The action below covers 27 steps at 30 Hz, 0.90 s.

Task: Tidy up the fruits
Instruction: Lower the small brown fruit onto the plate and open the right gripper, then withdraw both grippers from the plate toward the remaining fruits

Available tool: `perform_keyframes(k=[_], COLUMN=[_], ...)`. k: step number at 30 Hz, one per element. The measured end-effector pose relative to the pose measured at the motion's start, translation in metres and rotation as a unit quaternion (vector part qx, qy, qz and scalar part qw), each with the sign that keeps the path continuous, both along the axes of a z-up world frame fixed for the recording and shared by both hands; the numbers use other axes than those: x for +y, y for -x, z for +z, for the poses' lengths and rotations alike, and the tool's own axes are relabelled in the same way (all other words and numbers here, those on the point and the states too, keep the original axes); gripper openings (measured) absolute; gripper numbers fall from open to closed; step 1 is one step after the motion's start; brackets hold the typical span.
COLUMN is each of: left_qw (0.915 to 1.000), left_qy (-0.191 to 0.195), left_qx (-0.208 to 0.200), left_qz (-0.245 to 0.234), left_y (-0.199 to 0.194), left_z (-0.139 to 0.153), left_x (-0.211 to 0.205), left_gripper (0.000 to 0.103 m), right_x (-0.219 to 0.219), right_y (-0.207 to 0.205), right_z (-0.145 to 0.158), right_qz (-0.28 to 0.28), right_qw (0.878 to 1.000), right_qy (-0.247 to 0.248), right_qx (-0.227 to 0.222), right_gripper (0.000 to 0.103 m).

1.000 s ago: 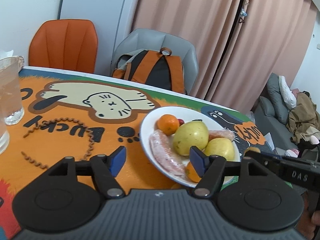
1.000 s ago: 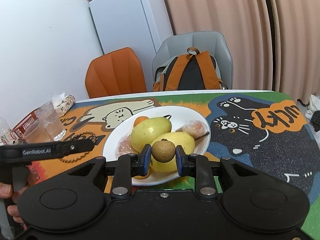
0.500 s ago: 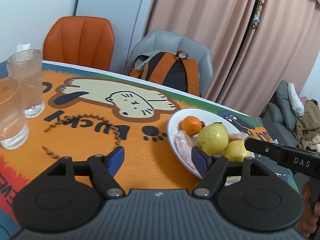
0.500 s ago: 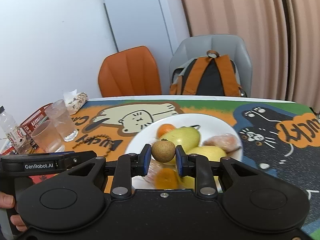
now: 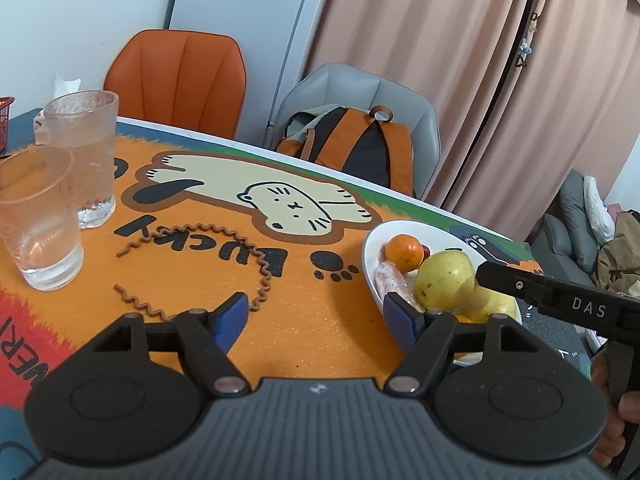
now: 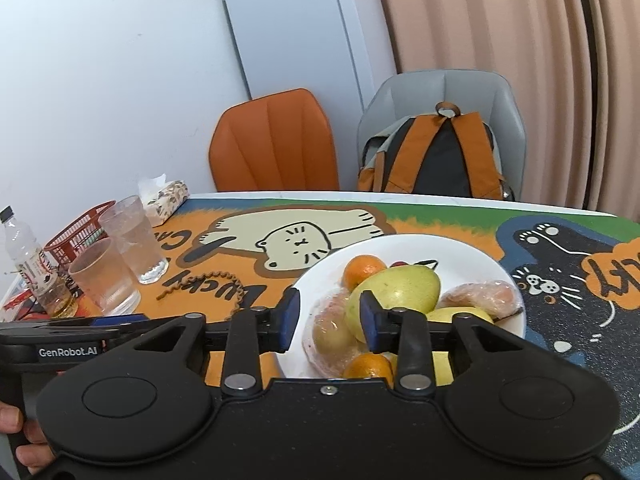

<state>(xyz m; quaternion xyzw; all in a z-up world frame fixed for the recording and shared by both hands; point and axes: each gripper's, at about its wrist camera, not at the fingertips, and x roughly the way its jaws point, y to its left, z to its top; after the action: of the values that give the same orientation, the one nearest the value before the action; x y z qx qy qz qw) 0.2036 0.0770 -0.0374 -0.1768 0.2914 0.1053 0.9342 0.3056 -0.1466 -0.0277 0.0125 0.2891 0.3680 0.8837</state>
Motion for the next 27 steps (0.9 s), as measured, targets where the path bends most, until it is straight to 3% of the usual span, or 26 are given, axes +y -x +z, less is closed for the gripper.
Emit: perform_keyframes(k=[14,27], left_qw=[1.0,0.9998], left_qy=[0.0,0.0], left_qx=[0.003,0.006], left_qz=[-0.006,-0.017], left_y=[0.012,0.025], left_z=[-0.002,-0.005], left_x=[-0.008,-0.021], left_gripper=[0.077,0.082], right_x=[-0.027,-0.052], right_y=[0.022,0.04], right_z=[-0.006,-0.016], right_qz=[-0.015,-0.03], right_qw=[1.0,0.999], right_qy=[0.001,0.004], right_qx=[0.017,0.031], right_gripper=[0.034,0.042])
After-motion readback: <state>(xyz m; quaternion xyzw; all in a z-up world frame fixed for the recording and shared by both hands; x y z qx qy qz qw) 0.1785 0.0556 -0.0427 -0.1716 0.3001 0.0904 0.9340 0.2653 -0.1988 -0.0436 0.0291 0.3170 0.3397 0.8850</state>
